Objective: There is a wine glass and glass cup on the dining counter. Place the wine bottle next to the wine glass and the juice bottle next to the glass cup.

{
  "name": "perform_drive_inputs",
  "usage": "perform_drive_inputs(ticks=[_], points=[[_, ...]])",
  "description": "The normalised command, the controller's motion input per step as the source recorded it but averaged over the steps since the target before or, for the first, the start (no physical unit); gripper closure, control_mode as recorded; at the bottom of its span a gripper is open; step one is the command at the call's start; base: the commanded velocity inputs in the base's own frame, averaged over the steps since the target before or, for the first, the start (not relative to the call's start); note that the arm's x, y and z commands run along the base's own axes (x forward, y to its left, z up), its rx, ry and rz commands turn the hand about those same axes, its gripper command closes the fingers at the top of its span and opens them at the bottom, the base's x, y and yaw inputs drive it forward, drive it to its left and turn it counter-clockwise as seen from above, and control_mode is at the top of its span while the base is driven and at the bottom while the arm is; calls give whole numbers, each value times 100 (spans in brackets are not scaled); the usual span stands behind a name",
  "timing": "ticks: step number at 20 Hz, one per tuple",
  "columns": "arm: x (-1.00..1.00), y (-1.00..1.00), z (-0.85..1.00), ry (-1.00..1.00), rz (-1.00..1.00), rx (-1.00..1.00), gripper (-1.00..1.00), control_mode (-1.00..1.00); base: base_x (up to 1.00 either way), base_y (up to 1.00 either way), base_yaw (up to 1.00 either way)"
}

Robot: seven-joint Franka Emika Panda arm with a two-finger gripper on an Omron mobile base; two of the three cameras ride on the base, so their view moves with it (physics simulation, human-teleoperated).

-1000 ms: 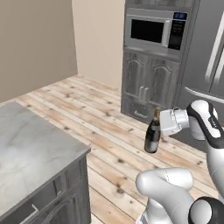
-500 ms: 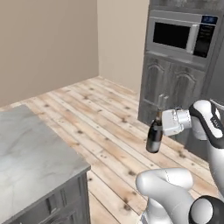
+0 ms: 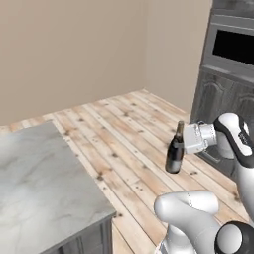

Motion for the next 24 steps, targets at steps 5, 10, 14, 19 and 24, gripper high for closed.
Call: perform_drive_inputs(ticks=[5, 10, 14, 19, 24], points=[[0, 0, 0, 0, 0, 0, 100, 100, 72, -26, 17], [0, 0, 0, 0, 0, 0, 100, 100, 69, -32, 9], [0, 0, 0, 0, 0, 0, 100, 100, 68, -30, 14], [0, 0, 0, 0, 0, 0, 100, 100, 66, -27, 17], [0, 0, 0, 0, 0, 0, 100, 100, 63, -26, 21]])
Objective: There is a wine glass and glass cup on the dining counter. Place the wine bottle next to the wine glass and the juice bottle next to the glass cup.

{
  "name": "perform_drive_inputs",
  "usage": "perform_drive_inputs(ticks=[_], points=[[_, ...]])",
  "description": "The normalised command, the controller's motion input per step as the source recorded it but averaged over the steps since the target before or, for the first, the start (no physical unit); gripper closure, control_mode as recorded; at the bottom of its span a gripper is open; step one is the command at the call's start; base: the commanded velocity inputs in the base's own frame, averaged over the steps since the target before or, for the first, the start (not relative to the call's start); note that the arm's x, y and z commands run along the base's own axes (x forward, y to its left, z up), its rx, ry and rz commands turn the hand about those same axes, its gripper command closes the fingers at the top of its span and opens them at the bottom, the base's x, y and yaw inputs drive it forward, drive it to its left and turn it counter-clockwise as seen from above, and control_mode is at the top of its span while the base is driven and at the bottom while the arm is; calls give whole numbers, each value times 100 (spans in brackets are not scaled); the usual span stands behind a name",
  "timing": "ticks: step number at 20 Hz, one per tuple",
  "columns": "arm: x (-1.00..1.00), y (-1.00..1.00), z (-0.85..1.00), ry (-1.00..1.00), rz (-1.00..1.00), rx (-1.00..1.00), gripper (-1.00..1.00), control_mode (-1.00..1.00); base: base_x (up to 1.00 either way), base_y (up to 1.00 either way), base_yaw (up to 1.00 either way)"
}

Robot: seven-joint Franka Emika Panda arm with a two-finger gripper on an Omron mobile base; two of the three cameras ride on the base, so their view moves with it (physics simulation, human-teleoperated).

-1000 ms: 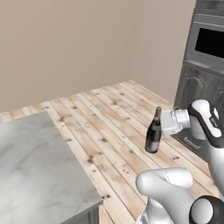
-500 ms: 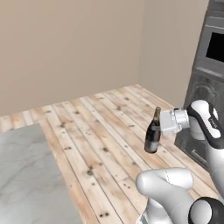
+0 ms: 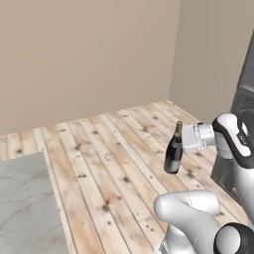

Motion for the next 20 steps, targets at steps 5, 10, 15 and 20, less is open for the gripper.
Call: perform_drive_inputs(ticks=[5, 10, 15, 20], points=[[0, 0, 0, 0, 0, 0, 100, 100, 61, -26, 23], [0, 0, 0, 0, 0, 0, 100, 100, 61, -27, 23], [0, 0, 0, 0, 0, 0, 100, 100, 60, -24, 27], [0, 0, 0, 0, 0, 0, 100, 100, 57, -20, 35]])
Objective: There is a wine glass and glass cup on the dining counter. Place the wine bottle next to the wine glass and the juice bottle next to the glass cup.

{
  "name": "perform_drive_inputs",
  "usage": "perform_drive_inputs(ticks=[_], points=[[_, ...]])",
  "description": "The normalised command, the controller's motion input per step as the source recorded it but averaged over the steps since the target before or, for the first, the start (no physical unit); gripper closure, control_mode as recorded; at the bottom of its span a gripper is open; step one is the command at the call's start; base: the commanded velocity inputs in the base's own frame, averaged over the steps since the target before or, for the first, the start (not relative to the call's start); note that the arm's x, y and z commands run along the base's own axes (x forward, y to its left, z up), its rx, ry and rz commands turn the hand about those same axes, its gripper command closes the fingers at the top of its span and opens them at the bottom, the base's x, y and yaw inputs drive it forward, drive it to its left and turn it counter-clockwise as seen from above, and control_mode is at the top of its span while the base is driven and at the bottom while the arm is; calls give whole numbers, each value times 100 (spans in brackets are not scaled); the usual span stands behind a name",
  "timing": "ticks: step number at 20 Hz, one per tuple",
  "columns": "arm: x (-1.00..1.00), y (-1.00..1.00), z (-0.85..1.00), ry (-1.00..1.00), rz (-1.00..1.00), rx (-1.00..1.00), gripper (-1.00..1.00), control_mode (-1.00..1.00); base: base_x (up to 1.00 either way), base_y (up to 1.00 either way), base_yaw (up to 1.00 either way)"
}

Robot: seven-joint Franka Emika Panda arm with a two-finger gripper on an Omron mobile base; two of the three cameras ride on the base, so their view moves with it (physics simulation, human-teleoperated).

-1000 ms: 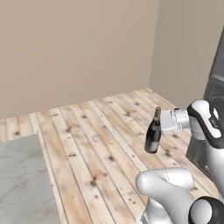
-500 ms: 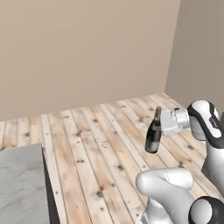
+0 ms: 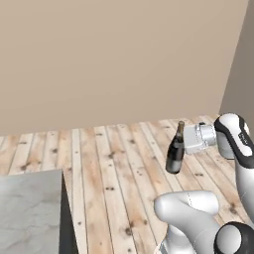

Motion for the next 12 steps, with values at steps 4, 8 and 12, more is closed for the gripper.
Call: perform_drive_inputs(ticks=[4, 8, 12], points=[[0, 0, 0, 0, 0, 0, 100, 100, 58, -23, 31], [0, 0, 0, 0, 0, 0, 100, 100, 58, -24, 30], [0, 0, 0, 0, 0, 0, 100, 100, 60, -30, 22]])
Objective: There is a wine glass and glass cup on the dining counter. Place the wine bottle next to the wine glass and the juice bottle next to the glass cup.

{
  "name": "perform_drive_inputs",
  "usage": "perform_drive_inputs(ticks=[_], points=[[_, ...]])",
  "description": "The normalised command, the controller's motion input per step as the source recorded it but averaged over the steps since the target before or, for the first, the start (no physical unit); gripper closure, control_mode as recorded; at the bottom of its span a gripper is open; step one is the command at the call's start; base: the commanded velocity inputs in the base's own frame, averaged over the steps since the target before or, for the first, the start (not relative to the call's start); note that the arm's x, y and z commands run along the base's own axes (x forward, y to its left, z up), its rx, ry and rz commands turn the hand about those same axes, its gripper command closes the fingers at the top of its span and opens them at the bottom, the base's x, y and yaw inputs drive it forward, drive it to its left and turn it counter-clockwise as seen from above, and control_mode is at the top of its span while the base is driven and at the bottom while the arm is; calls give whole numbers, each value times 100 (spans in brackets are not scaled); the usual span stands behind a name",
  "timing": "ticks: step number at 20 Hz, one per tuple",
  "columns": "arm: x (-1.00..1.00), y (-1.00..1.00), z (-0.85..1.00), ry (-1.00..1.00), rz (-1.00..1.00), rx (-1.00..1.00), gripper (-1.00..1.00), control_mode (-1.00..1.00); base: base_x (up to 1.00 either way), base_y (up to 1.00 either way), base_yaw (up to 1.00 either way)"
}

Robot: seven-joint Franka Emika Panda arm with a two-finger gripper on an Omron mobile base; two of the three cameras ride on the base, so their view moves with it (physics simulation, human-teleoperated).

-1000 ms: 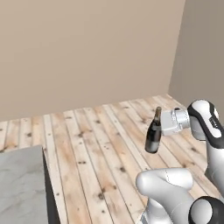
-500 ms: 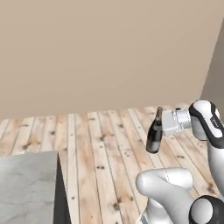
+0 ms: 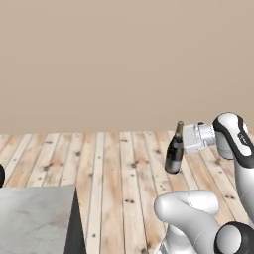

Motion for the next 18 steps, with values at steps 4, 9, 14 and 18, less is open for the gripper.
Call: perform_drive_inputs(ticks=[4, 9, 14, 18], points=[[0, 0, 0, 0, 0, 0, 100, 100, 71, -41, 1], [0, 0, 0, 0, 0, 0, 100, 100, 75, -36, 6], [0, 0, 0, 0, 0, 0, 100, 100, 70, -22, 27], [0, 0, 0, 0, 0, 0, 100, 100, 66, -14, 40]])
